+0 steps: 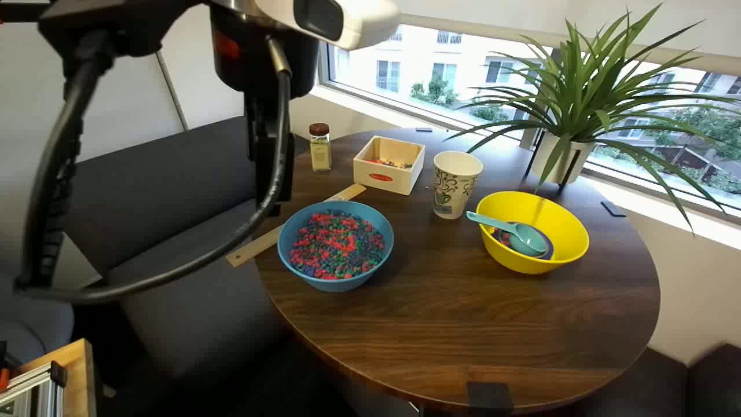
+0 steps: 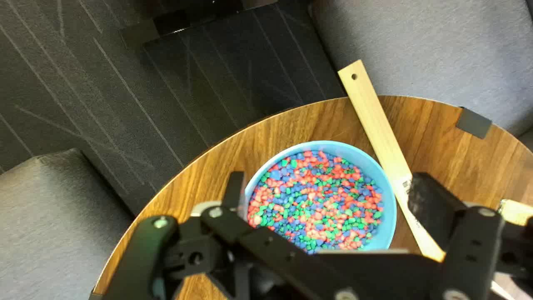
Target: Put the ruler in the box
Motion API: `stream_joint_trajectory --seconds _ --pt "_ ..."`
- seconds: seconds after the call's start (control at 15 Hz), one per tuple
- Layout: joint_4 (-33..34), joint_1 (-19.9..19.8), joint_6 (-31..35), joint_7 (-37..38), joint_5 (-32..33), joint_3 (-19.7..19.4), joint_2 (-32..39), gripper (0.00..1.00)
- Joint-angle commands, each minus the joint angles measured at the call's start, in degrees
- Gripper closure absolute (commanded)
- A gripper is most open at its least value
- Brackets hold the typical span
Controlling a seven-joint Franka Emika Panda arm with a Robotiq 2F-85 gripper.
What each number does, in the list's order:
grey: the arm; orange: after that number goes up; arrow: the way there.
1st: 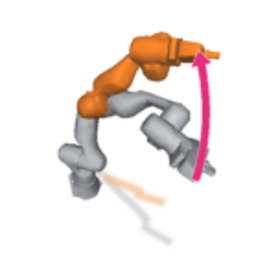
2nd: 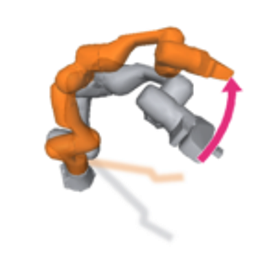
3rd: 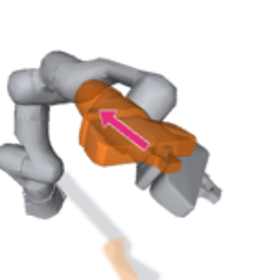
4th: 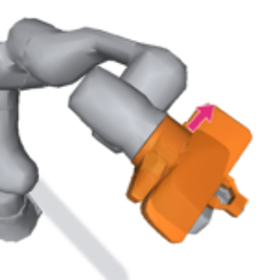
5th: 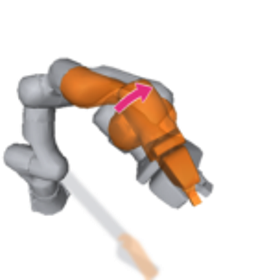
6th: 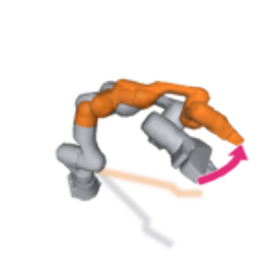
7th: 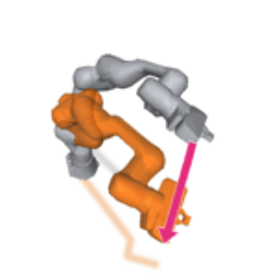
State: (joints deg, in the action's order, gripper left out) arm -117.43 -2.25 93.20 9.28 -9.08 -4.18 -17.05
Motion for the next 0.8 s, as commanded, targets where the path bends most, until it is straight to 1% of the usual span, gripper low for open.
stream_joint_trajectory --seconds 0.0,0.47,0.6,0.73 --pt "0.1 -0.7 -0.1 -0.2 -0.1 0.6 0.1 0.0" --pt "0.1 -0.7 -0.1 -0.2 -0.1 0.6 0.1 0.0" --pt "3.9 0.3 -0.2 -1.3 -0.1 1.3 4.9 0.0" --pt "6.7 1.3 3.4 -1.5 -2.1 2.4 9.6 0.0"
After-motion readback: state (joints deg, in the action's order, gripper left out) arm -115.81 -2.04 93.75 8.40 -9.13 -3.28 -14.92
